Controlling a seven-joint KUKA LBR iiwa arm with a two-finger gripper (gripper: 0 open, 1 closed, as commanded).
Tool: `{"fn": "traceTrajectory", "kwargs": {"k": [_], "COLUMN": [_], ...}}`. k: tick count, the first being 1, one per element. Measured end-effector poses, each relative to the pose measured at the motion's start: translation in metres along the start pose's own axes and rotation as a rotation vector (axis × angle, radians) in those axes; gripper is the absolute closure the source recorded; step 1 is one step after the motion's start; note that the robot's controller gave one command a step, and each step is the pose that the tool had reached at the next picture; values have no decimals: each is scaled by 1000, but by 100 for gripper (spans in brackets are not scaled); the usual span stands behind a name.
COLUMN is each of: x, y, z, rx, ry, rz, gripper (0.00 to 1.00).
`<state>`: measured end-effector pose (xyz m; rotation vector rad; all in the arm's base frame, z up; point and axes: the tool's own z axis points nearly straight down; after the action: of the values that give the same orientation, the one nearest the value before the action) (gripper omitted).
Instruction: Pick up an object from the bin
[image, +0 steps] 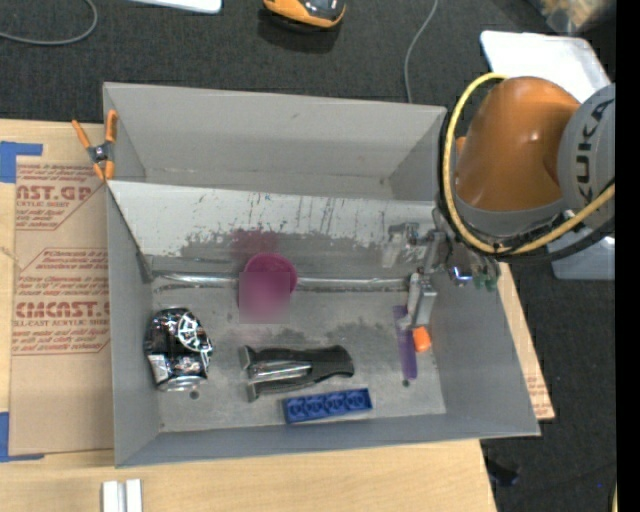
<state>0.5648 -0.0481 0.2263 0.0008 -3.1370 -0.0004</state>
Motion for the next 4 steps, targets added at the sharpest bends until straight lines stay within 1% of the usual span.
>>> {"fn": "traceTrajectory", "kwargs": {"k": [1, 2, 3, 4], "x": [-2, 18, 35, 52], "y": [0, 36, 84, 101], "z": [-4, 56, 67, 99], "rx": [1, 1, 1, 3], "ry": [-7, -10, -13, -11], "rz": [0, -128, -224, -322], "gripper": [0, 0, 0, 0]}}
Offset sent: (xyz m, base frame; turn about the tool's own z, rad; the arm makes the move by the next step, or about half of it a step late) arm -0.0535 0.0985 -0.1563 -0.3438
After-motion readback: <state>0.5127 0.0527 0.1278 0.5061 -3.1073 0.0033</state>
